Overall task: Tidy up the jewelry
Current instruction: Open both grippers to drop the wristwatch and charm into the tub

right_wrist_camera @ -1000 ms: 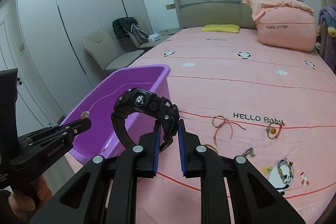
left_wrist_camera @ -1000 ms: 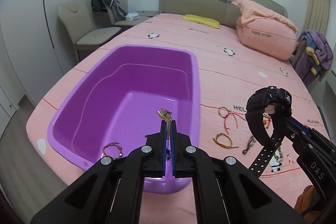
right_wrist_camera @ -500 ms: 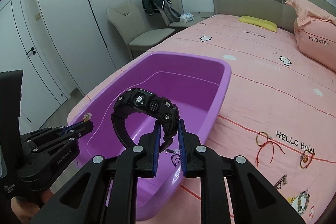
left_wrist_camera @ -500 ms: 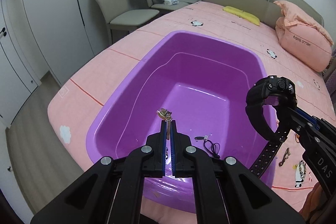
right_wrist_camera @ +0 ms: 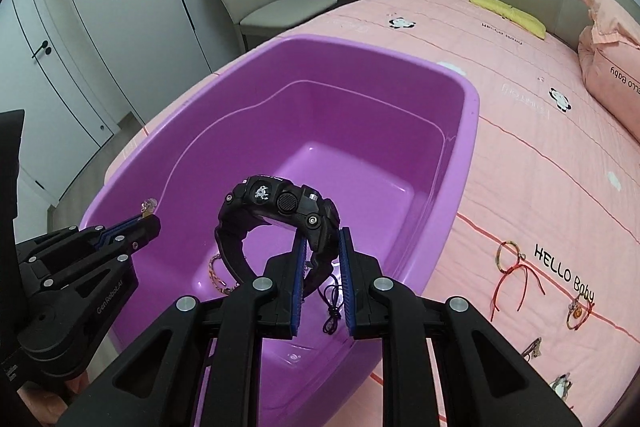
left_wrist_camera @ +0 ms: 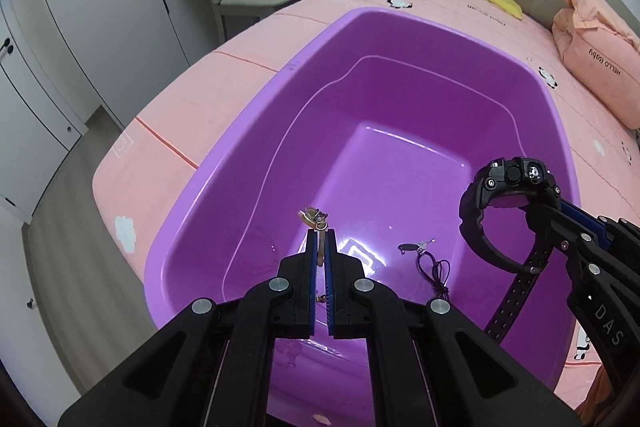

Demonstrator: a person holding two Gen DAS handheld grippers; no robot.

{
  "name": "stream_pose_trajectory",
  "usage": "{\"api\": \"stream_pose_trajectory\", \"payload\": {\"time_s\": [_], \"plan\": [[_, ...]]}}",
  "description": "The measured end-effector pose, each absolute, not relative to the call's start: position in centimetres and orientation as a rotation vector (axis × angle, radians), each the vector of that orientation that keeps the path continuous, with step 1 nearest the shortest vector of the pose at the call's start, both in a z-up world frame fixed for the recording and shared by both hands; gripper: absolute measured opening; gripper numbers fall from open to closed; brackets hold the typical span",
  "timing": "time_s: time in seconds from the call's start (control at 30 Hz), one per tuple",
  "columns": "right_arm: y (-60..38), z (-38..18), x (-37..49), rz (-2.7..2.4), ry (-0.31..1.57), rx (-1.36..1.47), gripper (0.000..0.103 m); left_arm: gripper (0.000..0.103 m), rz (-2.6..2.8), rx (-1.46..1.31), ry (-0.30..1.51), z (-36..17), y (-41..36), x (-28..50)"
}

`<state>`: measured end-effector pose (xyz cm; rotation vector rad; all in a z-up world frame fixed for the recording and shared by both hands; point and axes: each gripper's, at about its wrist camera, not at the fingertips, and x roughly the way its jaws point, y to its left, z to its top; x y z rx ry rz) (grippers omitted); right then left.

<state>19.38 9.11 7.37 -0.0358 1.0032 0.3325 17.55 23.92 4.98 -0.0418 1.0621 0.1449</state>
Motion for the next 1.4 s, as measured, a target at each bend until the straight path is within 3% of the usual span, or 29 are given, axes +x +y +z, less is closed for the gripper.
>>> {"api": "stream_pose_trajectory", "payload": {"time_s": [0.2,0.27,0.33,0.37,0.4,0.43,0.97,1.4], "plan": [[9.9,6.4,20.2,0.322,1.037,-0.078,0.016,0.004,0.162,-0.041,1.085,4.5,24.0,18.0],[10.0,6.3,20.3,0.315,1.031,-0.087,0.023,0.006,0.168,-0.04,1.088,4.4,24.1,18.0],[9.8,6.7,20.2,0.299,1.005,-0.095,0.052,0.021,0.172,-0.042,1.094,4.5,24.2,17.8],[9.7,7.1,20.1,0.293,0.986,-0.094,0.056,0.054,0.178,-0.044,1.091,4.6,24.2,17.7],[9.5,7.2,19.9,0.294,0.976,-0.091,0.057,0.078,0.182,-0.049,1.075,4.8,24.3,17.5],[9.4,7.4,19.8,0.294,0.969,-0.091,0.057,0.08,0.193,-0.052,1.046,5.3,24.4,17.1],[7.8,7.8,18.2,0.296,0.963,-0.055,0.057,0.085,0.222,-0.05,1.052,5.8,24.6,16.0],[6.1,8.6,16.5,0.298,0.966,0.008,0.064,0.092,0.213,-0.054,1.033,7.0,23.7,14.6]]}}
